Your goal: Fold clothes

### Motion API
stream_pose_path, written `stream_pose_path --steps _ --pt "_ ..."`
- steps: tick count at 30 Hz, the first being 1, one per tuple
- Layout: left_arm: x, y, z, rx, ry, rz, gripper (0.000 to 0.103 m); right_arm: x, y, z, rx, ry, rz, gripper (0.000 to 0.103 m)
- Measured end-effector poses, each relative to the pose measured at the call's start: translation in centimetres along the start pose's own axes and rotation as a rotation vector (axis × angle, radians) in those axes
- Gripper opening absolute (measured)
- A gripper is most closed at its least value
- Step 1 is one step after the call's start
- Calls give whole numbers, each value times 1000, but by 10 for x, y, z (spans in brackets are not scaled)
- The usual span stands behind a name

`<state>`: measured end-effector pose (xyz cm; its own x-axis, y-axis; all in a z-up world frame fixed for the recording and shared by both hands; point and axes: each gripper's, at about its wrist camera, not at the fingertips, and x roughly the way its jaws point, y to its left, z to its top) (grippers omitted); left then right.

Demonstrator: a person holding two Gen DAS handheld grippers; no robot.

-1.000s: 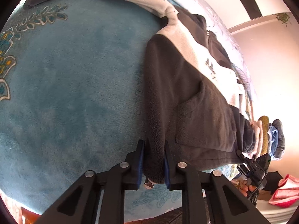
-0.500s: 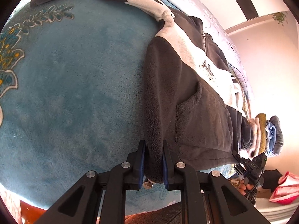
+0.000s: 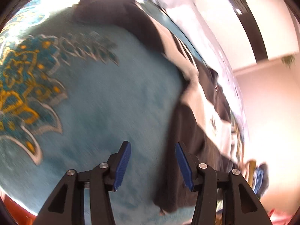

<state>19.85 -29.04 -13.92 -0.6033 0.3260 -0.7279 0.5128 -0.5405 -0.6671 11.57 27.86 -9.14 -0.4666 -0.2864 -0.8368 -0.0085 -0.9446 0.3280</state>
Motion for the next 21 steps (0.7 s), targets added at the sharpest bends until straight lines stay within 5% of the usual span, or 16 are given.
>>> stream_pose_path --steps 4,10,17,21 --pt "-14 36 50 -191 -138 -6 55 5 24 4 -66 -5 30 52" --pt "-20 65 110 -349 -314 14 60 21 41 9 -56 29 65 52" --pt "1 88 143 -476 -390 -28 57 30 41 9 -59 64 46 52" --pt "-10 93 158 -479 -477 -25 12 31 36 9 -48 73 39 52"
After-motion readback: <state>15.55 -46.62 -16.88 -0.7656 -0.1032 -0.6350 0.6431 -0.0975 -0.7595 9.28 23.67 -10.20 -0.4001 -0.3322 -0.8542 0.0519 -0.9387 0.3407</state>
